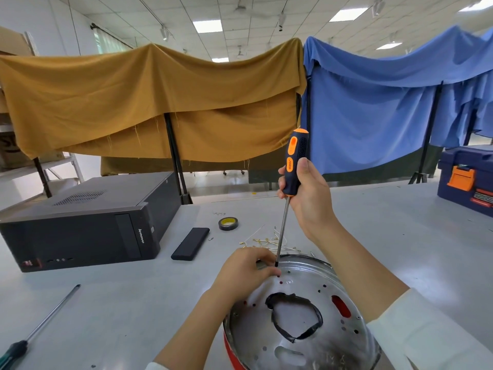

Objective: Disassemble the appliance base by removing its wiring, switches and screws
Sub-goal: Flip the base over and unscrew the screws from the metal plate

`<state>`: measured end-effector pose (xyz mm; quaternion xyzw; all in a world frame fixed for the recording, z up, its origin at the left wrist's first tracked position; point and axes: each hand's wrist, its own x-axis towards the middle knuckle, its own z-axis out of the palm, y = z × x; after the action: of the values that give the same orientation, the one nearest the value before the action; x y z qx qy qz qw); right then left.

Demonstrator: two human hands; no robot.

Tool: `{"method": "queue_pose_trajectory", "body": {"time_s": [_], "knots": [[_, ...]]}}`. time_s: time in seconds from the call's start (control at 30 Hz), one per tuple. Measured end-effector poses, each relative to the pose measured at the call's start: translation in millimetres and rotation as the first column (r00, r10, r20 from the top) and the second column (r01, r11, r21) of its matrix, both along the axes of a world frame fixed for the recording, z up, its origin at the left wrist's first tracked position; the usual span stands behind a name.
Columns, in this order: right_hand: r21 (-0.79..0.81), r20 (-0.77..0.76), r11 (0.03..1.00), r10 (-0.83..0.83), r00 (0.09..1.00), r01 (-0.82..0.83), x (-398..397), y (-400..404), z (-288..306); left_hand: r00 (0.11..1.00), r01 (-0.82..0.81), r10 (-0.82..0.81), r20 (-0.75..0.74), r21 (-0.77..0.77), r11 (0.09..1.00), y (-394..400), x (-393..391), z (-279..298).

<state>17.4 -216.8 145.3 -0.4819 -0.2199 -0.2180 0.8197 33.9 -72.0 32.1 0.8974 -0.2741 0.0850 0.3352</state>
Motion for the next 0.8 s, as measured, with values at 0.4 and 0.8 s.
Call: {"method": "queue_pose_trajectory", "body": {"time_s": [0.4,0.8], "knots": [[-0.097,-0.158,0.995,0.002,0.987,-0.017,-11,-14,1,0.996,-0.081,0.086,0.017,-0.195,0.977,21,-5,-1],[-0.765,-0.146,0.639,-0.044,0.988,-0.084,-15,-50,-35,0.918,-0.393,0.373,-0.137,-0.444,0.805,60,20,-16]]}}
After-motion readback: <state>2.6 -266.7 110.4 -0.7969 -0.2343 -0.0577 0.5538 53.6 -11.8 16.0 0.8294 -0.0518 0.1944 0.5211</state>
